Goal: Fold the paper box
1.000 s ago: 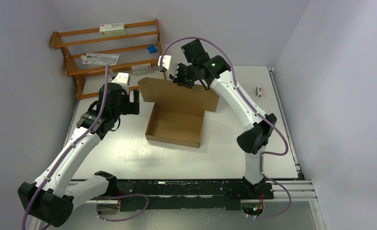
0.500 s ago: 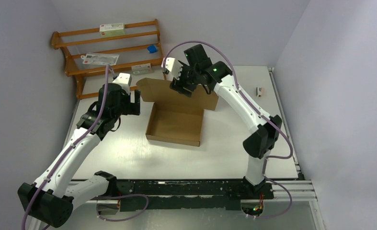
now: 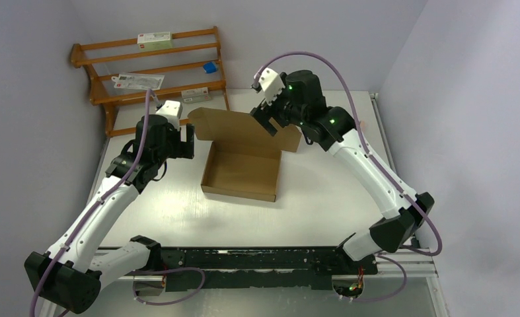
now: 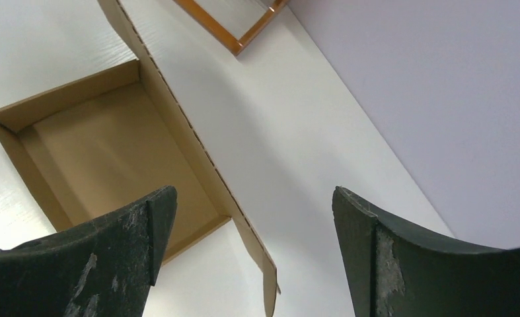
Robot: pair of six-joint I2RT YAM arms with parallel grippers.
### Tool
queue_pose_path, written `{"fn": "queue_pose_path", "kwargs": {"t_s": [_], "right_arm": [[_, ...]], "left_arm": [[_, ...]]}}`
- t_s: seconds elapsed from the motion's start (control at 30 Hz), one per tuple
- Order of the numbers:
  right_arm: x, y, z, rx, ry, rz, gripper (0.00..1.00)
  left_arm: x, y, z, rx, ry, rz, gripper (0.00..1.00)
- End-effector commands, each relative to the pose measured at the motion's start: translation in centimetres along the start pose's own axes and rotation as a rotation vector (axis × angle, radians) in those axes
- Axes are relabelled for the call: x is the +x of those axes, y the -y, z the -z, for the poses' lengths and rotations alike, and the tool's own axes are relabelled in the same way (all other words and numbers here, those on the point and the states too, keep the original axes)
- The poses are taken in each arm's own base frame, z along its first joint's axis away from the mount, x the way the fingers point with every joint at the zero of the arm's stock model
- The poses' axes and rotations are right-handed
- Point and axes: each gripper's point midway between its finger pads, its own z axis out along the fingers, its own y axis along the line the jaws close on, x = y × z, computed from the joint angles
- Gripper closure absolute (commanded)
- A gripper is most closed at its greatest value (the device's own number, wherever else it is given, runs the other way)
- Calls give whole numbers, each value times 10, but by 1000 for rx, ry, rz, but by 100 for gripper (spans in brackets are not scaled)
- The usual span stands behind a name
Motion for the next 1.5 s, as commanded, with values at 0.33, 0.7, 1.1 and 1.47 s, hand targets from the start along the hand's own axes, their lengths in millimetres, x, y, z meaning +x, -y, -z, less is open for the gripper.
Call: {"fn": "queue_pose_path", "kwargs": {"t_s": [0.33,0.7,1.1,1.47], "right_arm": [[39,11,32,205,-33,-232,8],[78,6,43,266,-110,-286,7],[97,8,37,242,-104,-332,8],[121,2,16,170,-107,-280,15]], "left_arm": [[-5,6,-2,35,28,-10,7],[-9,12,-7,58,18,-18,6],[-27,14,-18,84,-14,20,6],[-43,5,-44,146,-51,6,7]]}}
